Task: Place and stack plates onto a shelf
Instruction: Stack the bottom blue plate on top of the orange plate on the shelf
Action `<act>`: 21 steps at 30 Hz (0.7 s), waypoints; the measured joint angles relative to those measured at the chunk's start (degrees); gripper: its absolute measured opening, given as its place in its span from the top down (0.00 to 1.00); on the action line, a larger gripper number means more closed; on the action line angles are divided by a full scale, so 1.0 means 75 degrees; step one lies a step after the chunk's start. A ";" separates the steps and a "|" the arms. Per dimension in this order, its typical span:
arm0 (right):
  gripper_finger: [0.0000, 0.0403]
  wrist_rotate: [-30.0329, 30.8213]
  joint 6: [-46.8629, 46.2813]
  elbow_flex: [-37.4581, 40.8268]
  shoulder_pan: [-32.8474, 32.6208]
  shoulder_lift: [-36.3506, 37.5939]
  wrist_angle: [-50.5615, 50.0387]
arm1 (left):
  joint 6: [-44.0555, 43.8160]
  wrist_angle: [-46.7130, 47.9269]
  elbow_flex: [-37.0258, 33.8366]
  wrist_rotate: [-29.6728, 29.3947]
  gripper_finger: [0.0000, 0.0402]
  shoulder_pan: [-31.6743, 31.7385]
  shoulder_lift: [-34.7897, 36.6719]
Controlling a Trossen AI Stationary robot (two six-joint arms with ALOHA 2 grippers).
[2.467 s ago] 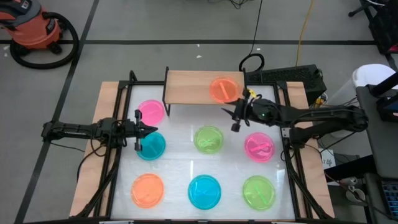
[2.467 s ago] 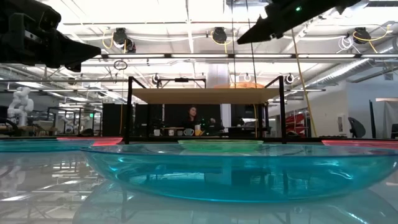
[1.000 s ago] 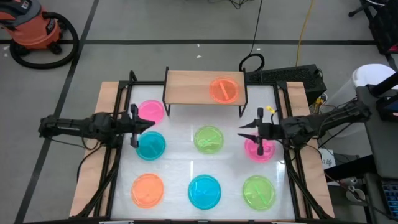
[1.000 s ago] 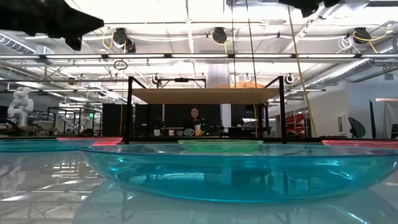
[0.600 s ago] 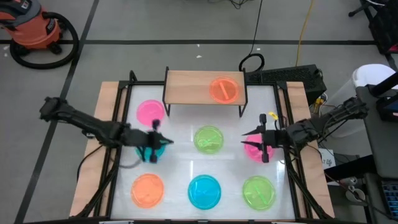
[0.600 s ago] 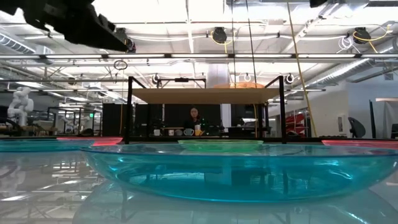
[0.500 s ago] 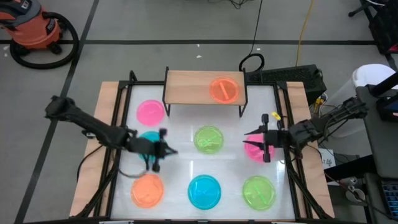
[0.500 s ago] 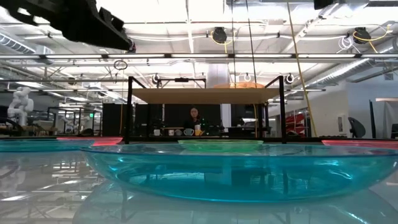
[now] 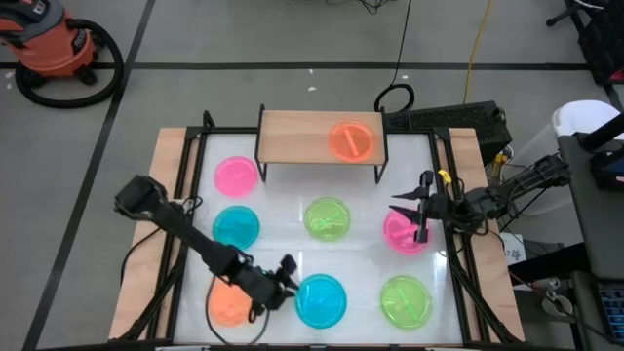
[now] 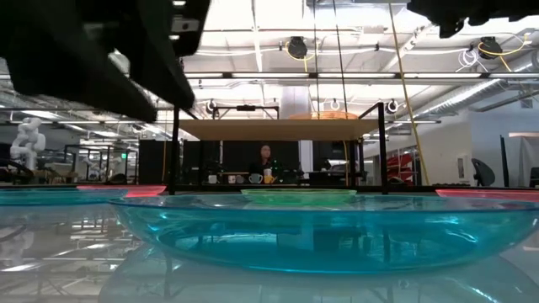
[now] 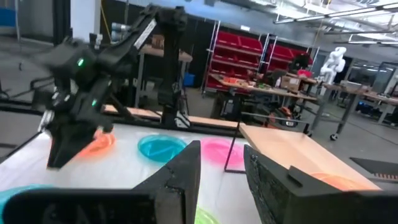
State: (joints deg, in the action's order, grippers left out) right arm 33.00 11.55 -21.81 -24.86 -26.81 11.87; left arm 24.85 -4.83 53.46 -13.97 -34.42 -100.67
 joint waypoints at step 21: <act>0.74 -0.0006 -0.0423 0.0053 0.0000 -0.0113 0.0037 | 0.1538 0.1110 0.1202 -0.1128 0.58 -0.0617 -0.1684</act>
State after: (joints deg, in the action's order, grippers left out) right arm 32.95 8.38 -21.41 -24.86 -27.66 12.15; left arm 36.39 3.50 62.48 -22.43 -39.05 -113.30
